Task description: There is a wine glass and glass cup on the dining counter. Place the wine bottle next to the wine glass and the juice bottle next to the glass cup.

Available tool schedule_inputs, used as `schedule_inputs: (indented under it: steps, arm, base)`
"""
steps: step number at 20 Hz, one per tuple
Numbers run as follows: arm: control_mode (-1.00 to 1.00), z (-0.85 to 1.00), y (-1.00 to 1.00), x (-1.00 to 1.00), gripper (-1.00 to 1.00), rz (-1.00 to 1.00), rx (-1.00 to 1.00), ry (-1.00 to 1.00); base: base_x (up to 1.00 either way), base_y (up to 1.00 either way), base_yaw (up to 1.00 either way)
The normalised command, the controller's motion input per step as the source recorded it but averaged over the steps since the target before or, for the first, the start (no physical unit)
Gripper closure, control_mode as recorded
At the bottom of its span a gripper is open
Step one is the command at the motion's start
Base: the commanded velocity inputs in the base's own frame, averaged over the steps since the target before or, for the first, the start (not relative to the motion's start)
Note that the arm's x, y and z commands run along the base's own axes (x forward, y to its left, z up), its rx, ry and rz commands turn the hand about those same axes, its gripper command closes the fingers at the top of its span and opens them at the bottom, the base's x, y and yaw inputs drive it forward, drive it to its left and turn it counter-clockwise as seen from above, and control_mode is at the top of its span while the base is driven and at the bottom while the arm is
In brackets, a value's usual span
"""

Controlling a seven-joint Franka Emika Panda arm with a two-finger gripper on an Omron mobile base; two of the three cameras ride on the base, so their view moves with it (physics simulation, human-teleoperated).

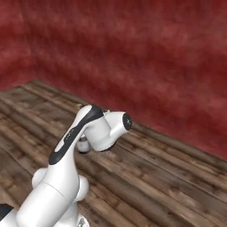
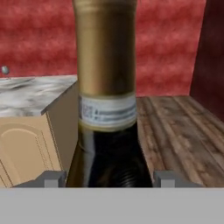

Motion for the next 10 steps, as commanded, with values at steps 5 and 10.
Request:
schedule_inputs:
  steps: [5, 10]
  arm:
    - [1.00, 0.00, 0.00, 0.00, 1.00, 0.00, 0.00, 0.00]
    - [1.00, 0.00, 0.00, 0.00, 1.00, 0.00, 0.00, 0.00]
  base:
    - [0.79, 0.00, 0.29]
    - [0.71, 0.00, 0.42]
